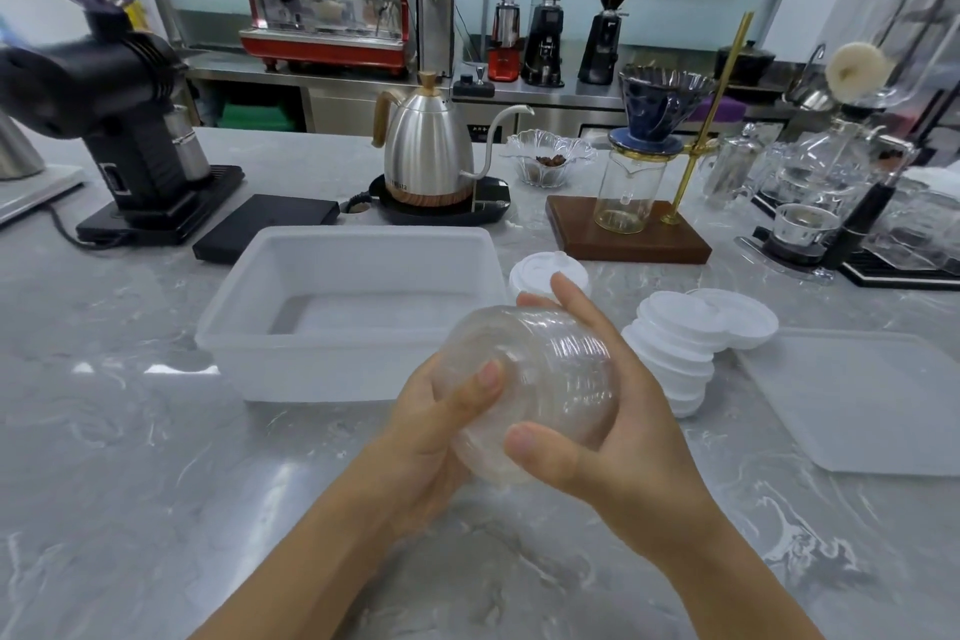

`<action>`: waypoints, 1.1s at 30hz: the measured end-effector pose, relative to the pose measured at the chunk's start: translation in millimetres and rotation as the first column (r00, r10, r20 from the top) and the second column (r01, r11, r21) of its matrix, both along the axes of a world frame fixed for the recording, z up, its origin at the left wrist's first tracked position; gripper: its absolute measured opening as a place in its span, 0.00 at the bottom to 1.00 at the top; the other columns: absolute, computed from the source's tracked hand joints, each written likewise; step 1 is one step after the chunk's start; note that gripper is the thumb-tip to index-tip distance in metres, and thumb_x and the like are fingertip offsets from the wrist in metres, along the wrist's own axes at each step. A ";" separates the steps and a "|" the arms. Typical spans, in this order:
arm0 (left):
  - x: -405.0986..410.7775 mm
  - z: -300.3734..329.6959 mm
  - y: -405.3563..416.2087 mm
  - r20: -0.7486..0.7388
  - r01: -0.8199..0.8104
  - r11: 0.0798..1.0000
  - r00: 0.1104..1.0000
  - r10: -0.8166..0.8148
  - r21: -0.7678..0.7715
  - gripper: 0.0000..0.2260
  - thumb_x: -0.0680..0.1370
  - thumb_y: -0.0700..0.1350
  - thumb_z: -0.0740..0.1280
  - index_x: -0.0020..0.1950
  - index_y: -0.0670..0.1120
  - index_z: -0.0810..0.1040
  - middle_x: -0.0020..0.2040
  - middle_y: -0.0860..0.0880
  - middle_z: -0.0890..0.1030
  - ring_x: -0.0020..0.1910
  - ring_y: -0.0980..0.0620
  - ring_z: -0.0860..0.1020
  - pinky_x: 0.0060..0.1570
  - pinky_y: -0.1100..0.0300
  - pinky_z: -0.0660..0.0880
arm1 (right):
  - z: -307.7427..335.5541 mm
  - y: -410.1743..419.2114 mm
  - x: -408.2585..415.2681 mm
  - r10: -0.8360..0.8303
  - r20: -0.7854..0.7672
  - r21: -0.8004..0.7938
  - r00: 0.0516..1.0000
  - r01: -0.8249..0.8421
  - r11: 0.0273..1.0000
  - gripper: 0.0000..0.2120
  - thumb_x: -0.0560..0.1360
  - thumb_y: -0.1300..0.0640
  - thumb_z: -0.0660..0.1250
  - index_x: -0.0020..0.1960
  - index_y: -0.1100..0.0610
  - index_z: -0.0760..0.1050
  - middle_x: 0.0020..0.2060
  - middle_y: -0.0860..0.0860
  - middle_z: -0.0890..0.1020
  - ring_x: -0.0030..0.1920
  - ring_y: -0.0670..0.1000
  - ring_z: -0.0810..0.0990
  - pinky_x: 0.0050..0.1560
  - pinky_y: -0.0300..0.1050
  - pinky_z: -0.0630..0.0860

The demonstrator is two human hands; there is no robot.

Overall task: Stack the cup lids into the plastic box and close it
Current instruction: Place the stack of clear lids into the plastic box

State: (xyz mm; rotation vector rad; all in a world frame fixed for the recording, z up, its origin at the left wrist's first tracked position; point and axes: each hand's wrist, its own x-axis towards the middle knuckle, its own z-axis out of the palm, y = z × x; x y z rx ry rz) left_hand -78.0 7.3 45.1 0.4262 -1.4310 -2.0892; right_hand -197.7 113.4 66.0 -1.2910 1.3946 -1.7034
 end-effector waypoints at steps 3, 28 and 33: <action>-0.1 0.2 -4.4 0.003 -0.019 1.000 1.000 0.019 -0.022 0.50 0.58 0.66 0.81 0.68 0.34 0.75 0.63 0.27 0.79 0.64 0.28 0.78 0.68 0.33 0.72 | 6.9 2.1 -5.2 0.008 -0.023 0.078 1.000 -0.006 0.997 0.47 0.59 0.52 0.80 0.74 0.45 0.65 0.61 0.47 0.83 0.61 0.49 0.83 0.60 0.46 0.79; -11.7 50.9 -155.7 0.430 -0.113 0.990 0.892 0.140 -0.089 0.18 0.76 0.53 0.75 0.61 0.44 0.82 0.51 0.47 0.89 0.50 0.49 0.87 0.46 0.57 0.84 | 60.9 -149.7 -51.8 -0.017 -0.251 0.419 0.968 0.124 0.900 0.11 0.74 0.59 0.73 0.54 0.62 0.81 0.49 0.63 0.84 0.47 0.55 0.80 0.60 0.59 0.79; -18.5 43.8 -165.4 0.511 -0.128 0.992 0.852 0.114 -0.008 0.23 0.74 0.53 0.77 0.65 0.46 0.77 0.55 0.44 0.80 0.42 0.48 0.82 0.42 0.54 0.82 | 50.4 -165.4 -58.5 -0.034 -0.440 0.393 0.897 0.227 0.891 0.11 0.72 0.53 0.73 0.52 0.57 0.81 0.46 0.52 0.85 0.45 0.49 0.81 0.46 0.43 0.79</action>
